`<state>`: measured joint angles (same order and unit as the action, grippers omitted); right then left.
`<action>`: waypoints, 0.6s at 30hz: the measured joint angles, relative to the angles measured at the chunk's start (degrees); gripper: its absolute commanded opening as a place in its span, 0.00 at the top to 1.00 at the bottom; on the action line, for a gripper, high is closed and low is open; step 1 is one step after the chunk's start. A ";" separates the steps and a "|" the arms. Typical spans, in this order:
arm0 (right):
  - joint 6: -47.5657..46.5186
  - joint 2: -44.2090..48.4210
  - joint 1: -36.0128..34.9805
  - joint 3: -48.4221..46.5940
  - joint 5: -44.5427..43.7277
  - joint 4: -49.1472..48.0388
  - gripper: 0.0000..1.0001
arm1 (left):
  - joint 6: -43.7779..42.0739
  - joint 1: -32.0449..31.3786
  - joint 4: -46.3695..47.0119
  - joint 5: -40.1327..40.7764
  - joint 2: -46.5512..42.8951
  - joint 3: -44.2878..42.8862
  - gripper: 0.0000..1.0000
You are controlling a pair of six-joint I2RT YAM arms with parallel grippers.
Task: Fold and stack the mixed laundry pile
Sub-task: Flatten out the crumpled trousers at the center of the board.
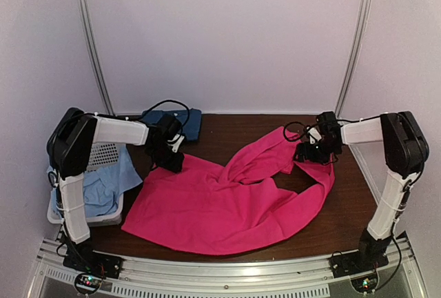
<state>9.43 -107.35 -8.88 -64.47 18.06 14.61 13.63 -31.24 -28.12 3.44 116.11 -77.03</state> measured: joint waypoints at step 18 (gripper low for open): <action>3.85 30.51 6.23 14.08 -13.68 5.14 0.14 | 2.91 3.15 -4.07 8.37 -5.11 2.97 0.44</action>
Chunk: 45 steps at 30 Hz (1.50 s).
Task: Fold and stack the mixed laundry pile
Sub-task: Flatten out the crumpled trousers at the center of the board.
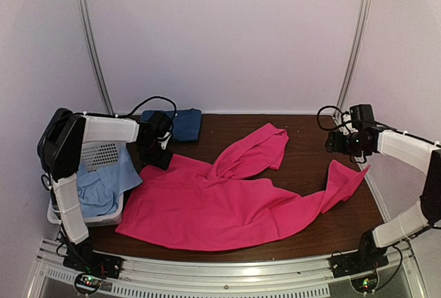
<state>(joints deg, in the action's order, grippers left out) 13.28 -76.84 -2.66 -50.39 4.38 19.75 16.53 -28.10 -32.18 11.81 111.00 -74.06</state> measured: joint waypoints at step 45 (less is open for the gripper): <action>0.68 -9.55 -5.55 -18.69 -9.22 6.82 0.26 | -0.09 -1.75 -0.39 1.09 -0.13 -1.73 0.41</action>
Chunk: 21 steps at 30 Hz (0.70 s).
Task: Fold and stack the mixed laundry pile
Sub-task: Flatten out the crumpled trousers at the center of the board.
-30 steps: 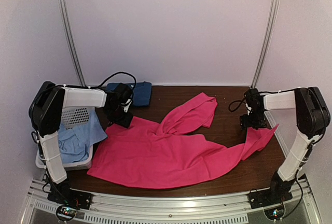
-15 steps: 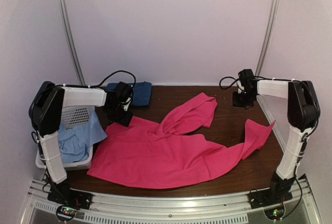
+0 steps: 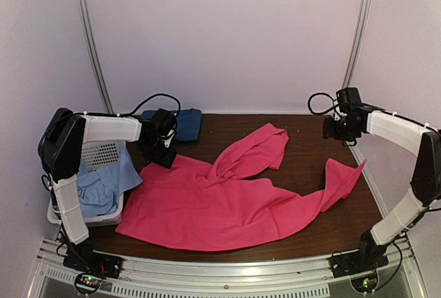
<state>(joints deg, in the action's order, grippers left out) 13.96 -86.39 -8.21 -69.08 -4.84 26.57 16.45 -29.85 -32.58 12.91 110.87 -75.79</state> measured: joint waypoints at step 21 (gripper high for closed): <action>3.58 -13.79 11.61 13.14 6.78 -5.64 0.05 | 0.00 0.00 0.57 -0.11 -0.81 0.11 0.40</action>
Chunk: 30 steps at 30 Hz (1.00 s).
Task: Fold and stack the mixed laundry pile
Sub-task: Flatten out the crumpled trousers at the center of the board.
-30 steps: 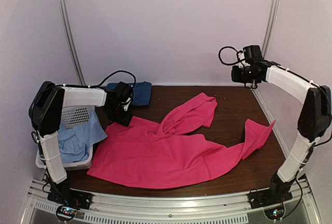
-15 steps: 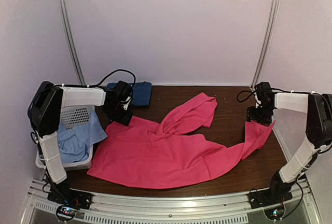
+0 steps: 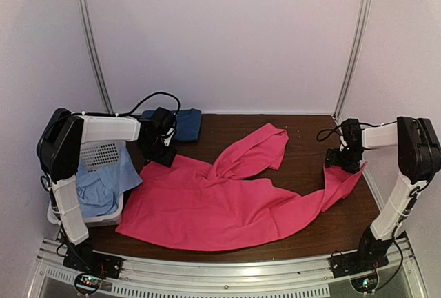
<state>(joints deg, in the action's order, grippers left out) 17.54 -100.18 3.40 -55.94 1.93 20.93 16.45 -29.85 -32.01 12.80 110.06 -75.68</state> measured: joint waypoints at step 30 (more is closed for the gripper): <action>0.22 -8.50 -2.95 -9.62 -7.28 0.00 1.00 | 0.00 0.00 0.74 -0.42 0.02 0.46 0.40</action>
<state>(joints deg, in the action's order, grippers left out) 17.76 -108.68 0.45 -65.56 -5.34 20.93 16.45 -29.85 -31.27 12.38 110.08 -75.22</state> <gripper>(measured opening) 0.056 0.600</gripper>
